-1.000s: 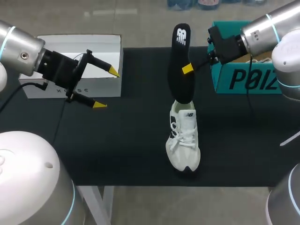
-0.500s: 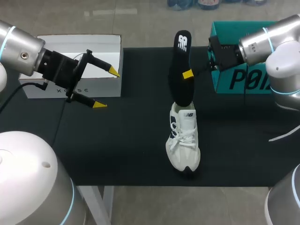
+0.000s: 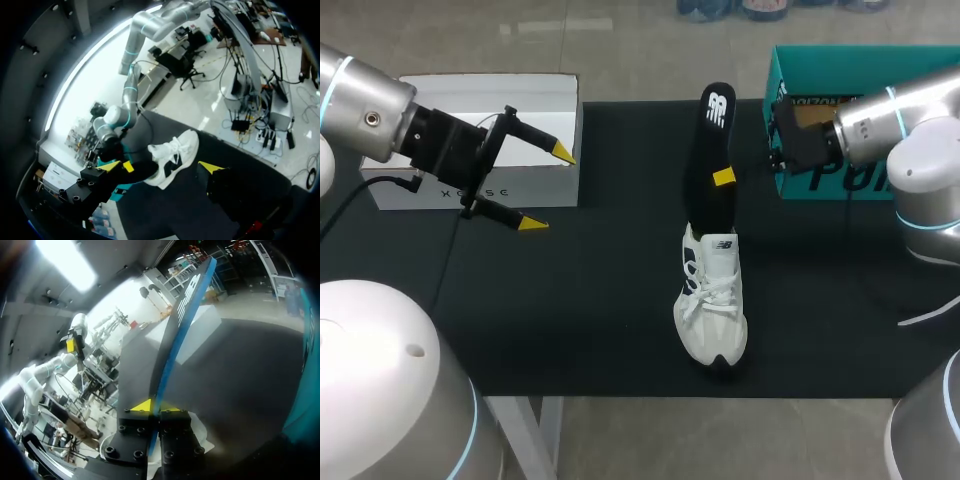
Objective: Take the shoe out of the shoebox, open the shoe tongue, remove and reinsert the insole, then place the shoe into the shoebox
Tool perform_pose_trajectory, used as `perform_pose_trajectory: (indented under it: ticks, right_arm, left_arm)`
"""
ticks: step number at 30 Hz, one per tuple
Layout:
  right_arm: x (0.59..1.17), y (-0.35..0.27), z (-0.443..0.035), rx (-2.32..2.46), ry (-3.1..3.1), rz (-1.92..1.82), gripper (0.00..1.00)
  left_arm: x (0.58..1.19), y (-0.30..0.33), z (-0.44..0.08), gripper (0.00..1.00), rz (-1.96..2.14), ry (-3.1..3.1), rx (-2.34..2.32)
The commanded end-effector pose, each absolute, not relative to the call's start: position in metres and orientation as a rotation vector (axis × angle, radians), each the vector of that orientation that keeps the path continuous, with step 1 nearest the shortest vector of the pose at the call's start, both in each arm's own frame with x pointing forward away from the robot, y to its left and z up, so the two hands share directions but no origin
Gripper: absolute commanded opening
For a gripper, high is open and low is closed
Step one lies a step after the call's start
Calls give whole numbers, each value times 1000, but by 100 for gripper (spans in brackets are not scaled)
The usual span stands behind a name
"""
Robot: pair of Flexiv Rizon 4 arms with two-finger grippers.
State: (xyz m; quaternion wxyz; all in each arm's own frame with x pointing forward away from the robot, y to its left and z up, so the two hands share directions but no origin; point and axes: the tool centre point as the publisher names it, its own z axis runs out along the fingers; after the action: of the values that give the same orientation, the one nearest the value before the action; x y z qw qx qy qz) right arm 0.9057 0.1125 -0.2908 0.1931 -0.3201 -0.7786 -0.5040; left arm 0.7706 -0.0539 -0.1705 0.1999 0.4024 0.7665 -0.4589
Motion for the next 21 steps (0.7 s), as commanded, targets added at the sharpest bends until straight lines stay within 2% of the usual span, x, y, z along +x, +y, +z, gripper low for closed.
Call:
perform_pose_trajectory:
  ticks: [1,21]
  right_arm:
    - [894,113,-296,-922,-2183,-1434,0]
    - [856,114,-322,-958,-2215,-1342,0]
  left_arm:
    - [770,-53,-170,100,-1278,2146,1126]
    - [770,-53,-170,100,-1278,2146,1126]
